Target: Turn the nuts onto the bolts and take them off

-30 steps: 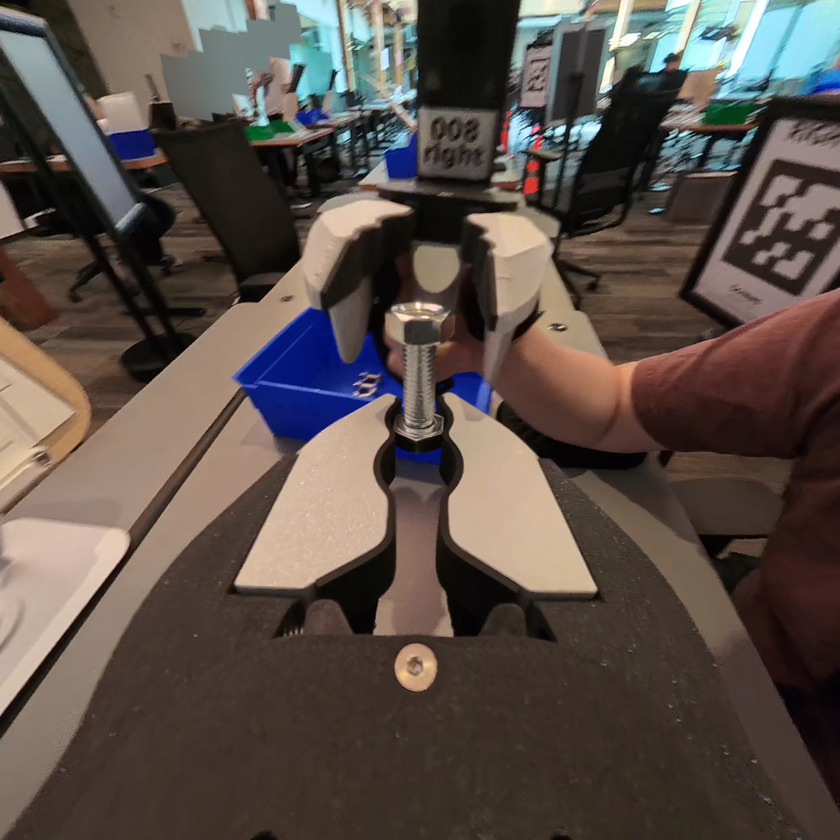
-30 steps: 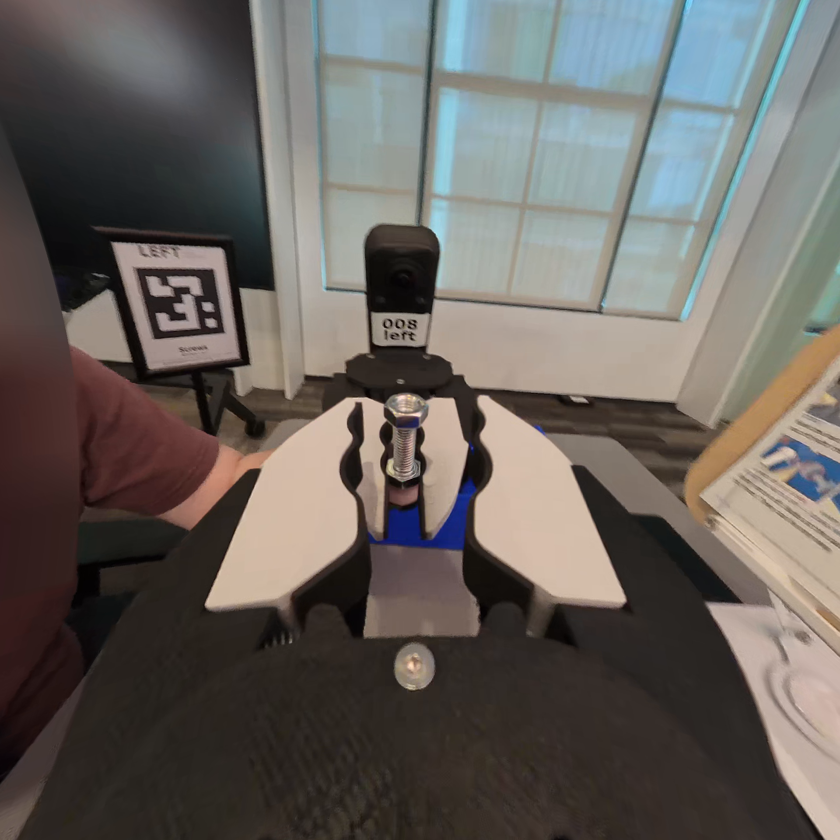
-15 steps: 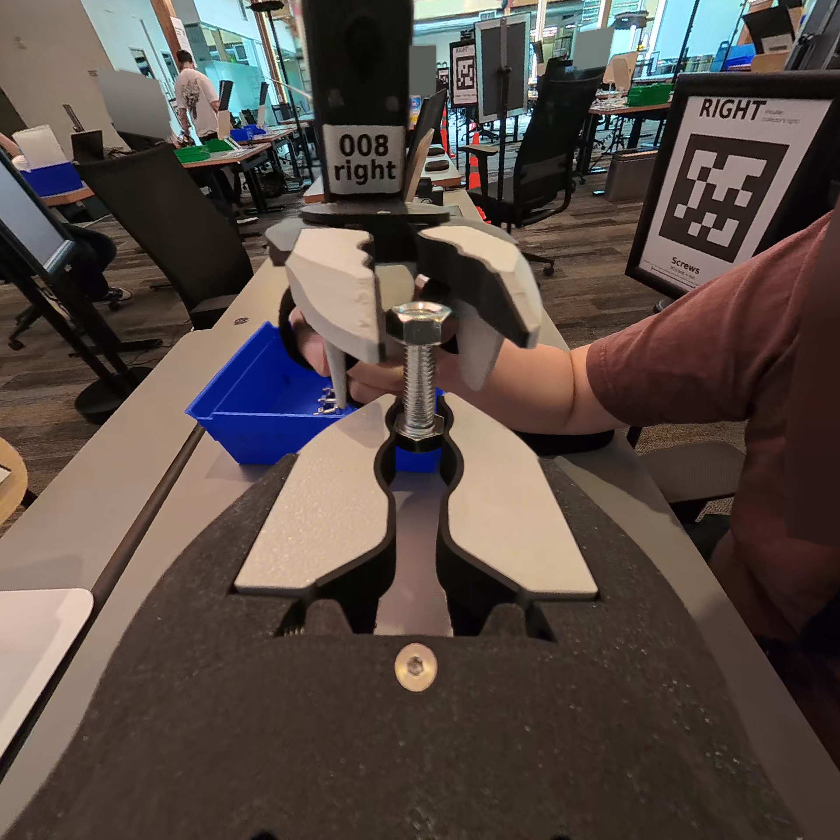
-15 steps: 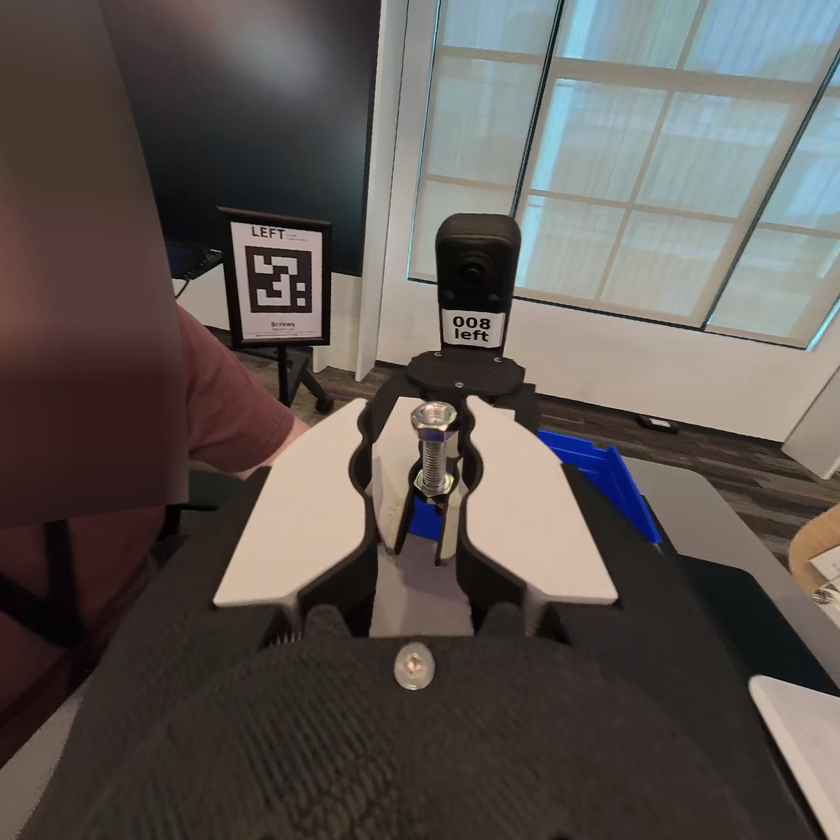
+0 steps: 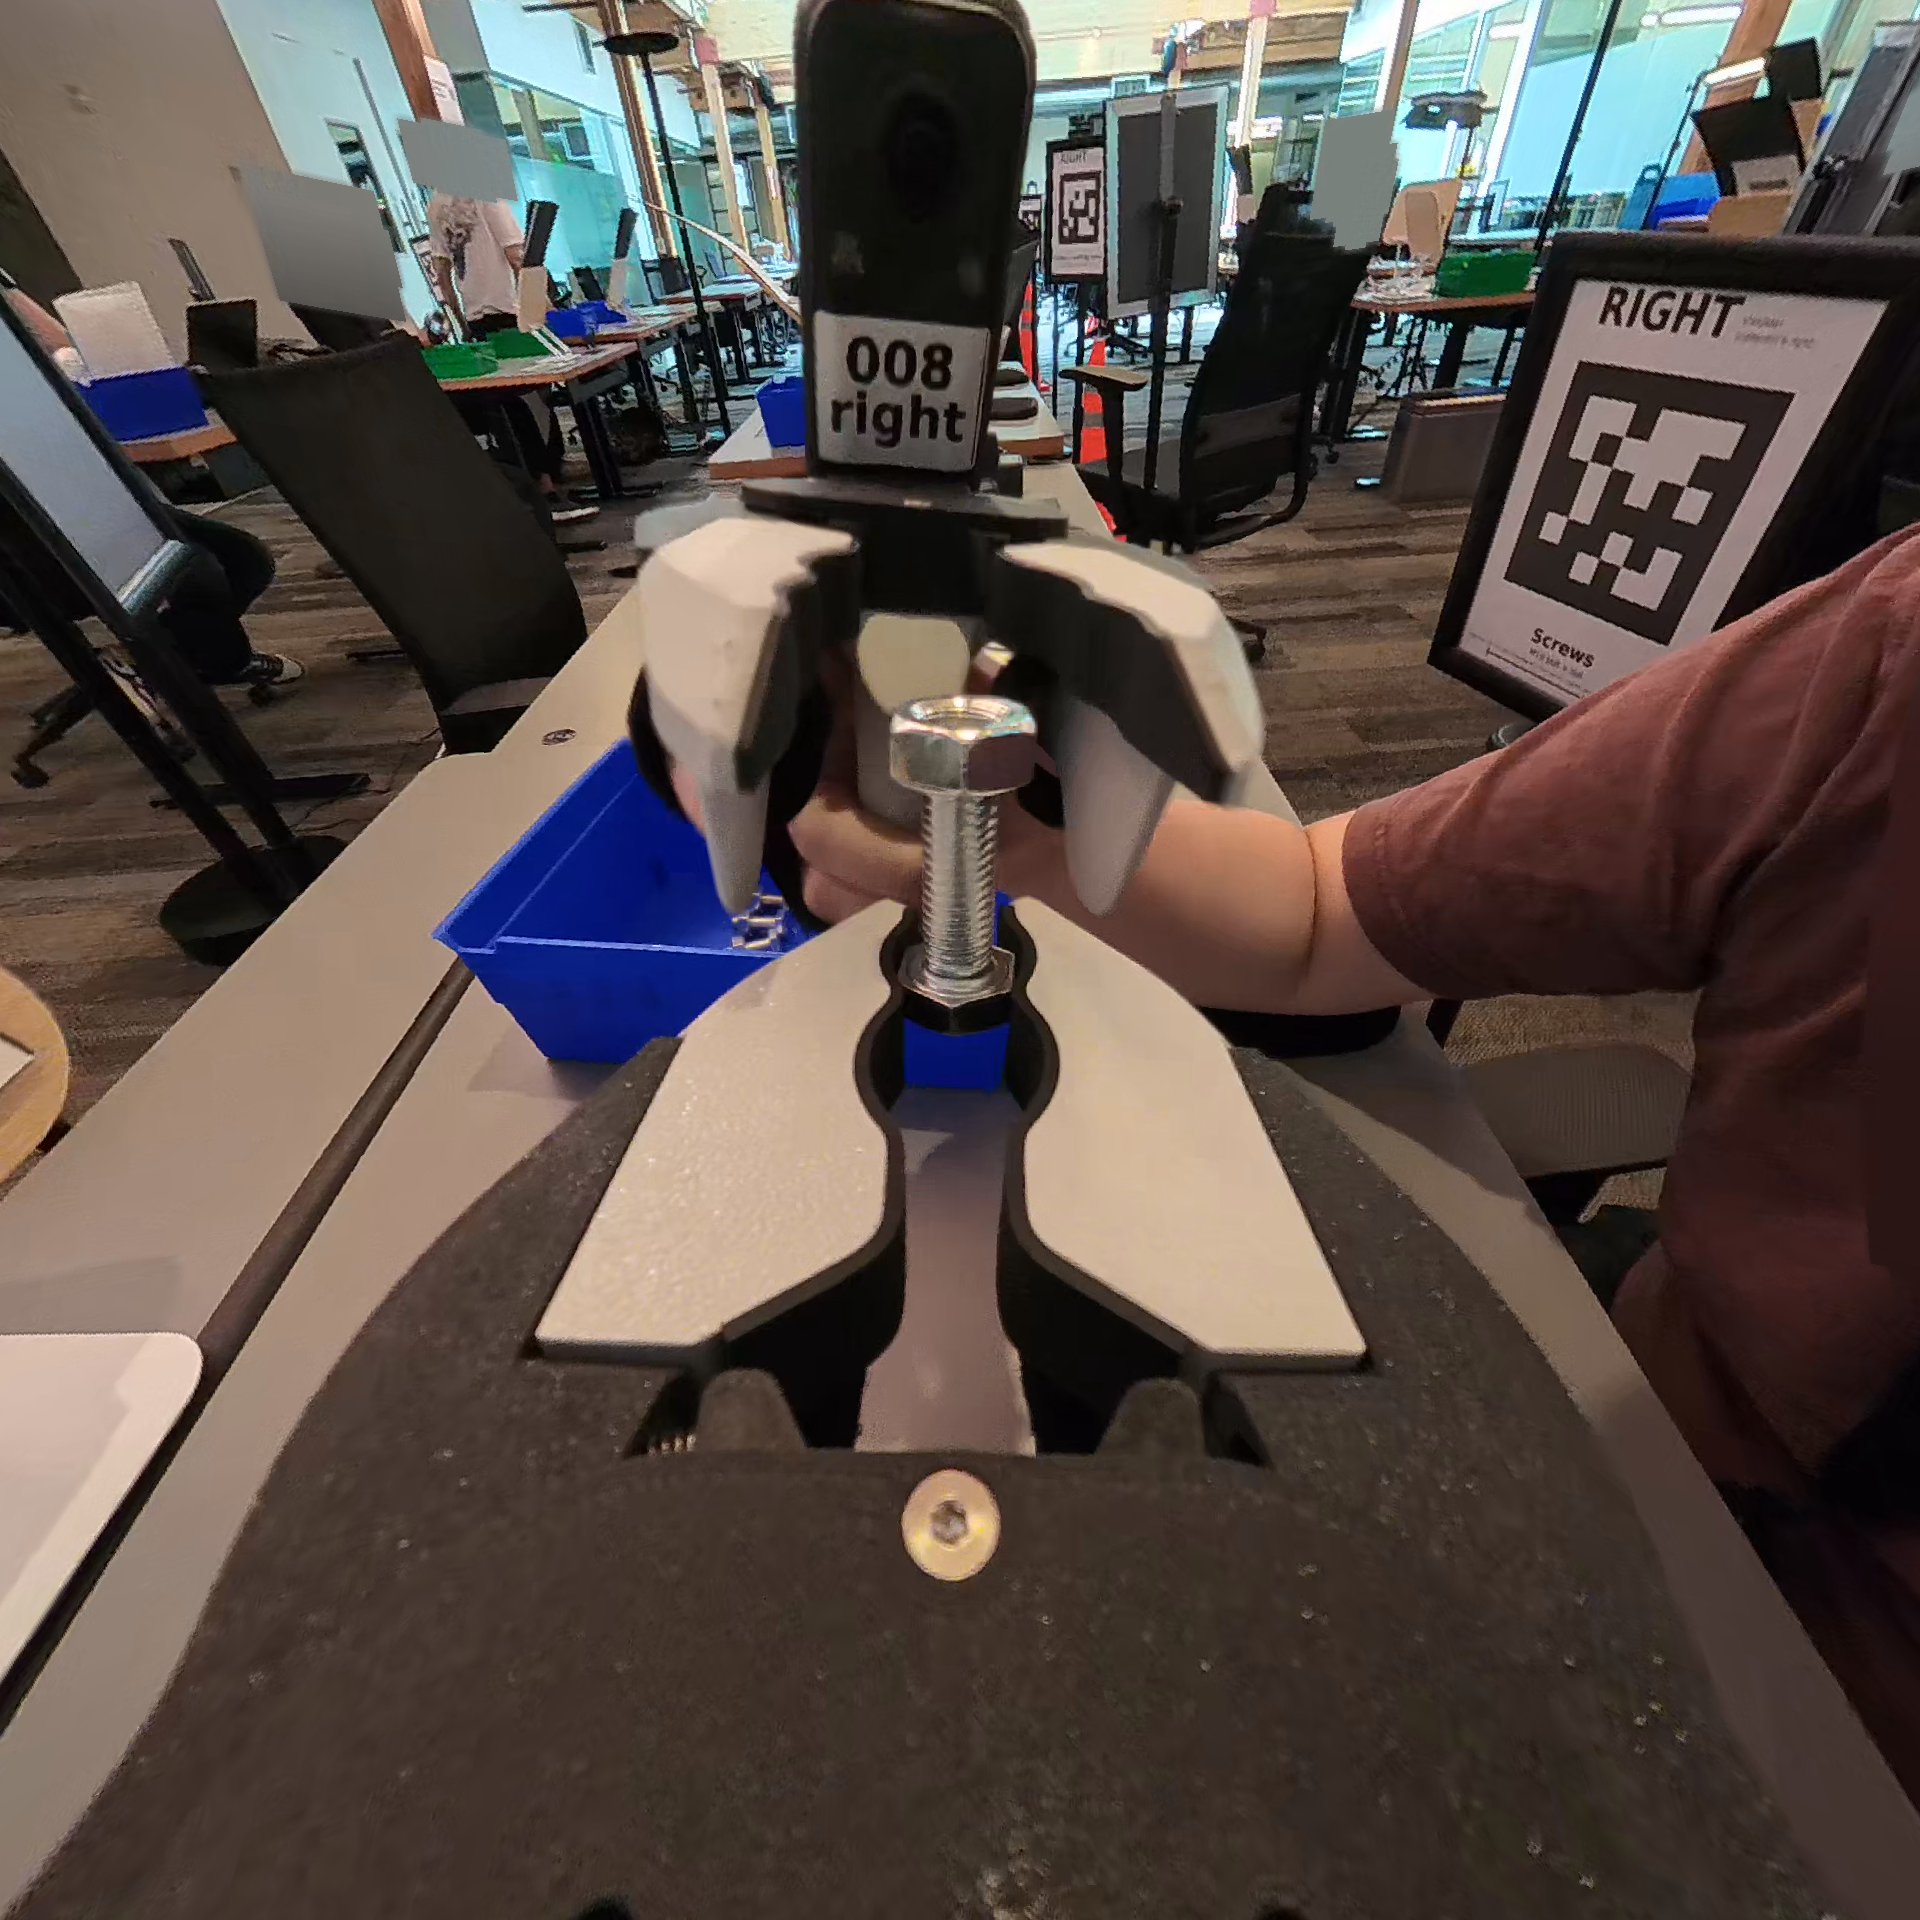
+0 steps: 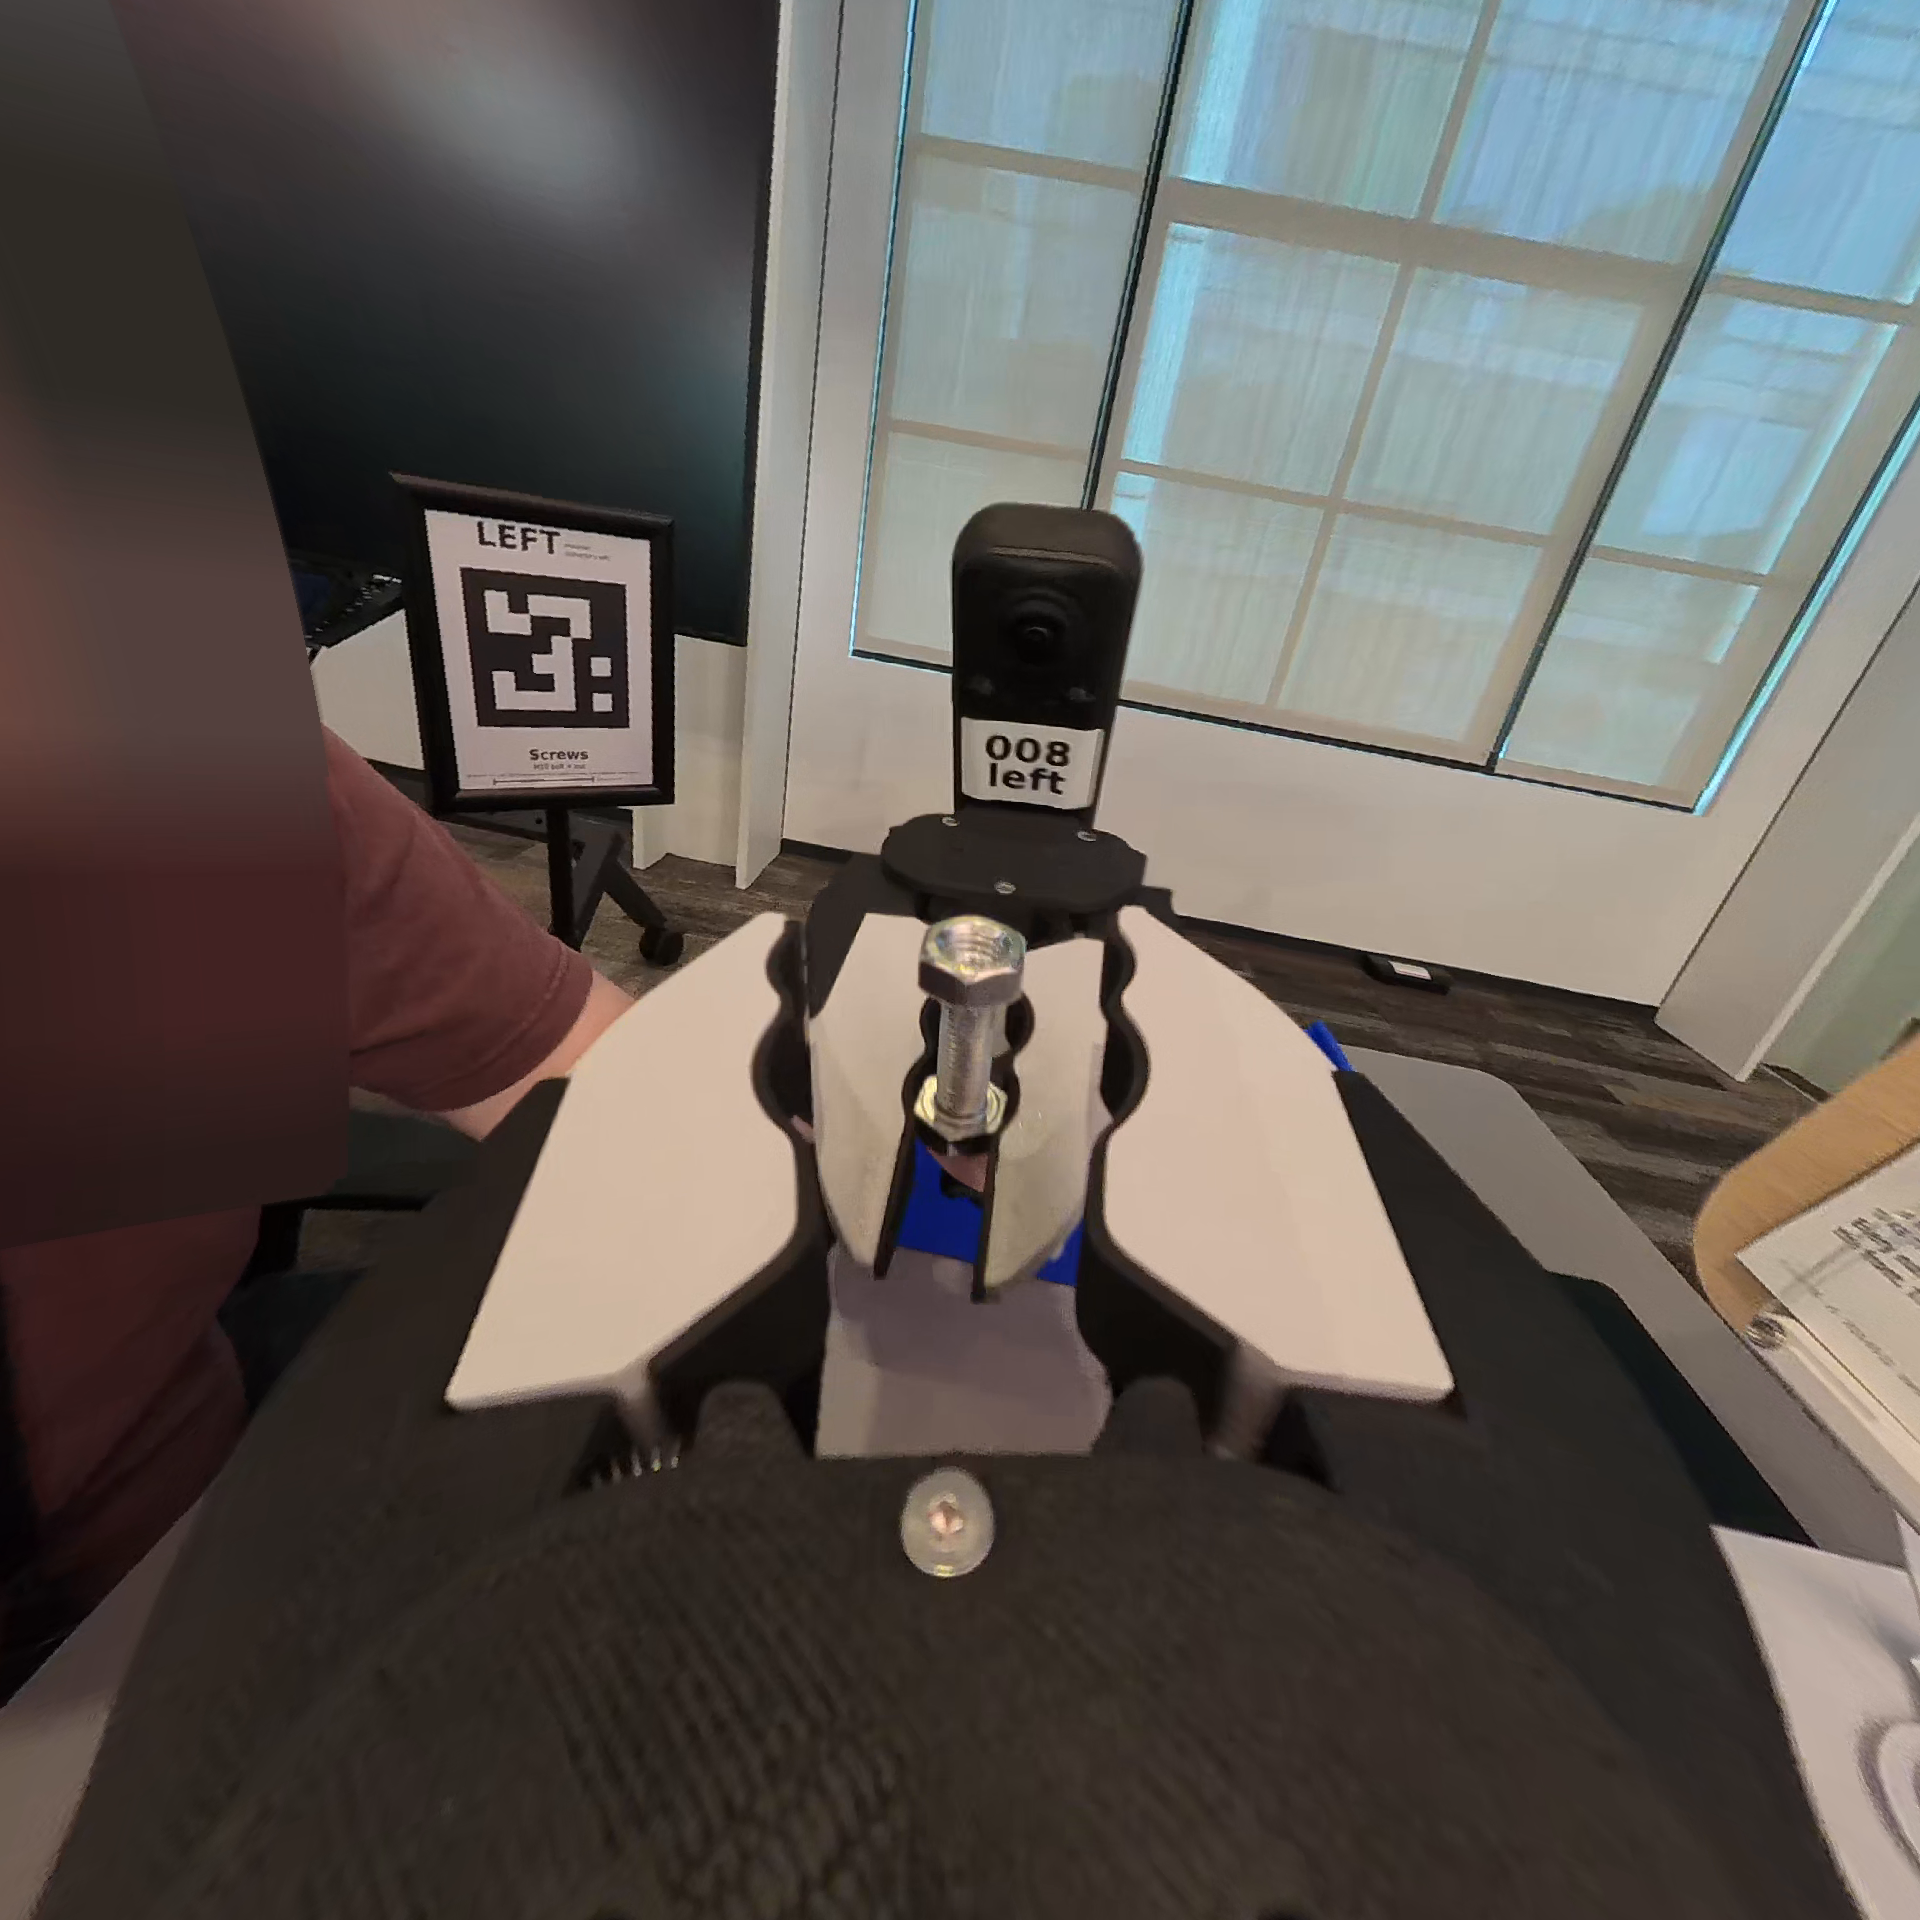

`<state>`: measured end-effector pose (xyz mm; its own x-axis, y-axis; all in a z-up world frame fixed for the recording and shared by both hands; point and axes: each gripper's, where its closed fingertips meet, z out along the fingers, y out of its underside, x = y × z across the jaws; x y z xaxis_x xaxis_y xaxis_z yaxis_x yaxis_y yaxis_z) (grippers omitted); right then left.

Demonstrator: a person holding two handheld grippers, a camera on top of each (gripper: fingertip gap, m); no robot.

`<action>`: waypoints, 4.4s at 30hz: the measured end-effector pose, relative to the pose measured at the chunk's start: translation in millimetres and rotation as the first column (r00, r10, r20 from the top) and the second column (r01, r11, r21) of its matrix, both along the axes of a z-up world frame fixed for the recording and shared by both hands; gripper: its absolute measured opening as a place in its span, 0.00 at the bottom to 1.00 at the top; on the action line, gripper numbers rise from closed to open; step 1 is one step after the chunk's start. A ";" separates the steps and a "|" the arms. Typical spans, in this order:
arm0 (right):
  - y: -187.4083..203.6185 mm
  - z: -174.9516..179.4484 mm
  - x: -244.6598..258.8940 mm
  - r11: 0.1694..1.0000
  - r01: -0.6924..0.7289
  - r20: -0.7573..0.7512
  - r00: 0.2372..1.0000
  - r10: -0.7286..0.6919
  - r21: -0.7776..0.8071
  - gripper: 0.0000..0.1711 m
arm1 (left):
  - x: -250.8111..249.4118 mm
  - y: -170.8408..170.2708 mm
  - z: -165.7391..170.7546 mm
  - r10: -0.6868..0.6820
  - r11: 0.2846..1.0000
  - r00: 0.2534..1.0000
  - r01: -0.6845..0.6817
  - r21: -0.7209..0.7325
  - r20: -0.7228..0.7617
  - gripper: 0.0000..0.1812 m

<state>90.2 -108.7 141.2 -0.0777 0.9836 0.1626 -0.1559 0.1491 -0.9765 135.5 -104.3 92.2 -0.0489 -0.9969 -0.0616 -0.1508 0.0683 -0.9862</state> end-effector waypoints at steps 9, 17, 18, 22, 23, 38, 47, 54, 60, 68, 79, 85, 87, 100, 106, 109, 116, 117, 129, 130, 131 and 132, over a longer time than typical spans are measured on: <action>-0.9 -3.6 -3.5 0.993 0.067 0.031 0.997 -0.070 0.093 0.41 | -11.7 19.7 9.8 0.101 0.995 0.994 -0.100 -0.028 0.048 0.08; 1.1 -5.9 -13.5 0.995 0.076 0.001 0.997 -0.077 0.063 0.44 | -3.0 8.9 3.6 0.035 0.998 0.999 -0.034 -0.050 0.025 0.08; -3.4 -8.1 -16.9 0.996 0.058 0.011 0.998 -0.059 0.071 0.44 | 0.4 7.4 0.5 0.032 0.999 0.999 -0.031 -0.042 0.012 0.08; -1.3 -8.4 -17.7 0.987 0.113 0.021 0.993 -0.116 0.117 0.47 | -5.1 17.7 4.2 0.088 0.996 0.996 -0.087 -0.031 0.029 0.08; 0.3 -6.5 -14.9 0.986 0.121 0.015 0.992 -0.124 0.113 0.47 | -10.4 22.3 7.8 0.110 0.994 0.993 -0.108 -0.034 0.042 0.08; 0.4 -1.4 -7.5 0.988 0.116 0.003 0.993 -0.116 0.100 0.35 | -23.1 33.9 14.5 0.143 0.986 0.987 -0.136 -0.093 0.076 0.08; 6.7 -1.7 -13.6 0.994 0.112 -0.030 0.993 -0.111 0.017 0.45 | -4.6 11.9 2.5 0.022 0.994 0.999 -0.019 -0.107 0.025 0.08; 6.6 6.5 0.1 0.991 0.135 -0.005 0.991 -0.134 0.021 0.39 | -32.8 40.7 19.4 0.141 0.980 0.984 -0.123 -0.158 0.111 0.08; 9.3 -3.0 -15.4 0.990 0.141 -0.002 0.990 -0.141 0.003 0.48 | -10.2 11.9 7.9 0.015 0.993 0.999 -0.010 -0.119 0.043 0.08; -6.6 3.1 -12.1 0.989 0.136 0.029 0.990 -0.138 0.061 0.40 | -41.0 42.6 27.7 0.146 0.972 0.978 -0.114 -0.204 0.148 0.08; 12.3 -4.6 -17.6 0.978 0.204 0.017 0.979 -0.204 0.034 0.40 | -15.3 16.7 12.4 0.026 0.985 0.997 -0.014 -0.173 0.070 0.08; 26.8 -6.2 -5.6 0.979 0.175 0.035 0.984 -0.173 -0.100 0.16 | -15.5 15.9 12.4 0.027 0.987 0.998 -0.016 -0.158 0.065 0.08; 30.1 -11.9 -7.4 0.978 0.175 0.061 0.984 -0.169 -0.113 0.14 | -14.6 14.5 11.9 0.019 0.988 0.998 -0.008 -0.156 0.063 0.08; 30.7 -14.8 -7.1 0.970 0.047 0.015 0.999 -0.045 -0.239 0.06 | -14.7 20.9 9.6 0.078 0.989 0.996 -0.074 -0.125 0.032 0.13; 27.4 8.7 15.7 0.971 0.100 -0.020 0.994 -0.107 -0.216 0.06 | -24.2 26.7 18.2 0.146 0.986 0.989 -0.143 -0.089 0.038 0.22; 22.1 23.3 36.1 0.964 0.188 0.007 0.982 -0.190 -0.187 0.06 | -34.4 26.7 29.5 0.172 0.983 0.983 -0.166 -0.079 0.069 0.22; 22.6 28.1 105.5 0.859 0.468 0.137 0.883 -0.448 -0.208 0.06 | -58.1 24.3 54.7 0.234 0.972 0.962 -0.228 -0.062 0.141 0.22; 25.4 23.4 119.1 0.828 0.518 0.187 0.854 -0.486 -0.212 0.06 | -59.8 23.0 57.1 0.235 0.972 0.961 -0.227 -0.069 0.148 0.22; 47.8 -116.2 269.2 0.299 0.917 0.832 0.374 -0.410 -0.264 0.06 | -64.3 8.6 61.2 0.185 0.979 0.974 -0.171 -0.113 0.130 0.22; 49.9 -135.2 278.3 0.244 0.938 0.871 0.326 -0.368 -0.248 0.06 | -63.8 8.3 60.2 0.181 0.979 0.976 -0.167 -0.118 0.124 0.22; 52.3 -154.5 286.8 0.190 0.955 0.904 0.280 -0.322 -0.228 0.06 | -63.1 7.6 59.5 0.176 0.979 0.977 -0.161 -0.122 0.120 0.22; 54.8 -172.8 293.6 0.147 0.967 0.930 0.243 -0.275 -0.209 0.06 | -62.3 6.9 58.8 0.171 0.980 0.978 -0.156 -0.126 0.115 0.22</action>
